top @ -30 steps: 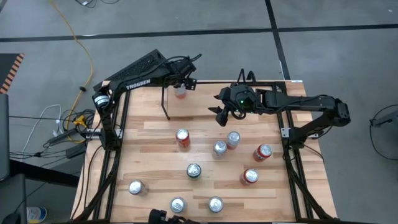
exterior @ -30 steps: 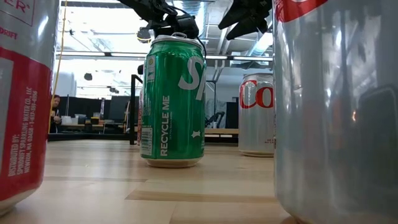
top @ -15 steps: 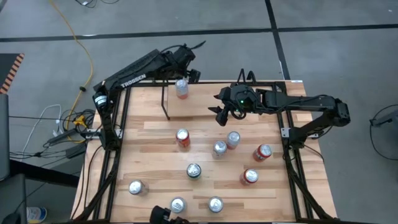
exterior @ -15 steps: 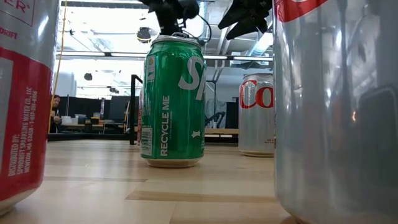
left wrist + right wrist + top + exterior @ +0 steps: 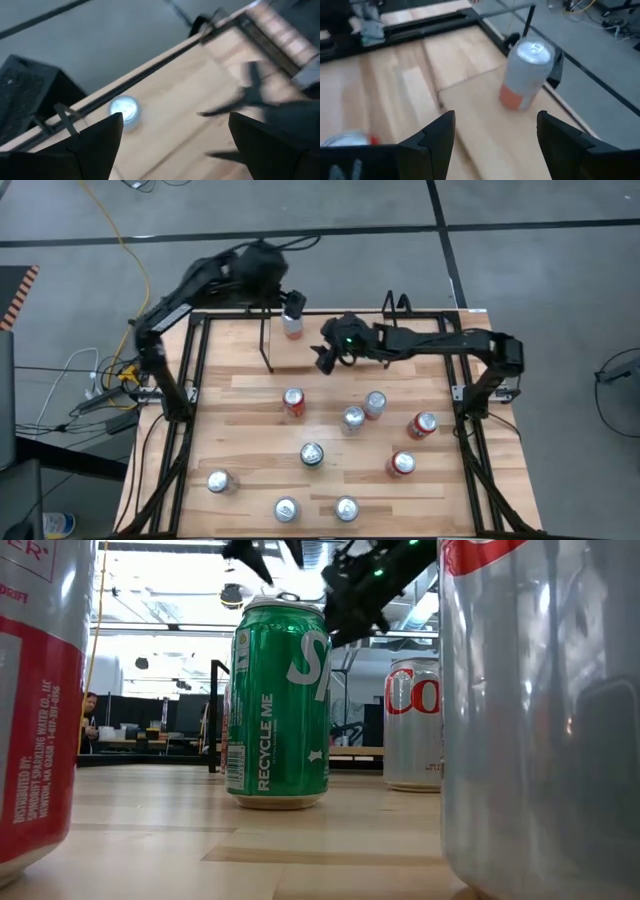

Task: Place canned beverage on shelf
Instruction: Put the top left white orange soda can on the shelf

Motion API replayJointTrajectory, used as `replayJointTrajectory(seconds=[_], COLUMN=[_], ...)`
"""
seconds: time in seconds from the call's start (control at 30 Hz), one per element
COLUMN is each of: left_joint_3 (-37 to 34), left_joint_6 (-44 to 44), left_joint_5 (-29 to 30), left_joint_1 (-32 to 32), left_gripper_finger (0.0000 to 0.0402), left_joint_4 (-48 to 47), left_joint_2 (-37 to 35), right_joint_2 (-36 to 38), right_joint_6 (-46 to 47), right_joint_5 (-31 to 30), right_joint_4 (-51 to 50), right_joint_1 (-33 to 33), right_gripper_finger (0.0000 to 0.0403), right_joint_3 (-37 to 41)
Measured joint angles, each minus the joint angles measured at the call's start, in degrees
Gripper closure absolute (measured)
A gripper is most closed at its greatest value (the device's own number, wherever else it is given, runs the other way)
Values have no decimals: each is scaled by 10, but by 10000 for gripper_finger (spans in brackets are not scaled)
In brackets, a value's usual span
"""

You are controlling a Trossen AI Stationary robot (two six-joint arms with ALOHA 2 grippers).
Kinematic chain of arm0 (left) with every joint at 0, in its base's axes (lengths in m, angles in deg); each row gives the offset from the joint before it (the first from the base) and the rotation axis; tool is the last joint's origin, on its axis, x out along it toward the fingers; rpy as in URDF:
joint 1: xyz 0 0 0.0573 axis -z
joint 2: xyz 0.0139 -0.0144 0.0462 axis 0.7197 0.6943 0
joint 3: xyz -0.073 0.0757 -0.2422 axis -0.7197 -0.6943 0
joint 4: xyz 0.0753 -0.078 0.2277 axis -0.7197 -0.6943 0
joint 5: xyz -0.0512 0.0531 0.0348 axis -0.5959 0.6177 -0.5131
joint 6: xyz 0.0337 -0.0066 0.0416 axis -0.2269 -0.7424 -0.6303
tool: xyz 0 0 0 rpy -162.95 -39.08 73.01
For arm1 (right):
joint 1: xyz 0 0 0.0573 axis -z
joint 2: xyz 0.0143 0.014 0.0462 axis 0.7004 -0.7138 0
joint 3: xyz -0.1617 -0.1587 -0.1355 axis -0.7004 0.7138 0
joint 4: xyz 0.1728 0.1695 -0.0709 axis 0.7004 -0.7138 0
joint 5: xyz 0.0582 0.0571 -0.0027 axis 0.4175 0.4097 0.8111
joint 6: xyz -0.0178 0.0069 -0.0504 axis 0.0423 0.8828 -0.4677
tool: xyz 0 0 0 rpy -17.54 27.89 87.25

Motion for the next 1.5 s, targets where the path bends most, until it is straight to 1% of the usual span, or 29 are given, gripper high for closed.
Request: replayJointTrajectory(seconds=[0.13, 0.2, 0.27, 0.33, 0.43, 0.6, 0.67, 0.83, 0.93, 1.03, 1.17, 1.5], left_joint_3=[-2, -3, -3, -3, -3, -3, -3, -3, -3, -3, -4, -4], left_joint_6=[26, 37, 45, 50, 52, 50, 45, 28, 14, 12, 12, 12], left_joint_5=[24, 39, 56, 70, 97, 141, 159, 168, 168, 173, 176, 177], left_joint_1=[25, 38, 57, 69, 90, 118, 125, 135, 136, 136, 136, 136], left_gripper_finger=[53, 53, 53, 53, 53, 53, 53, 53, 53, 53, 53, 53], left_joint_4=[-11, -10, -6, -7, -8, -11, -12, -14, -17, -23, -26, -27], left_joint_2=[-51, -75, -92, -112, -133, -152, -157, -157, -156, -153, -153, -153], right_joint_2=[-44, -66, -81, -95, -113, -140, -147, -157, -162, -164, -165, -165], right_joint_6=[2, 2, 2, 2, 2, 6, 6, 27, 37, 38, 41, 52], right_joint_5=[0, 0, 0, 2, 8, 43, 45, 45, 48, 50, 67, 73], right_joint_4=[-3, -5, -11, -6, -25, -20, -19, -21, -23, -16, -15, 7], right_joint_1=[22, 32, 39, 47, 54, 65, 65, 71, 79, 82, 89, 102], right_gripper_finger=[154, 168, 191, 222, 279, 372, 395, 389, 394, 401, 402, 403], right_joint_3=[-40, -64, -83, -104, -129, -158, -163, -163, -161, -163, -162, -162])
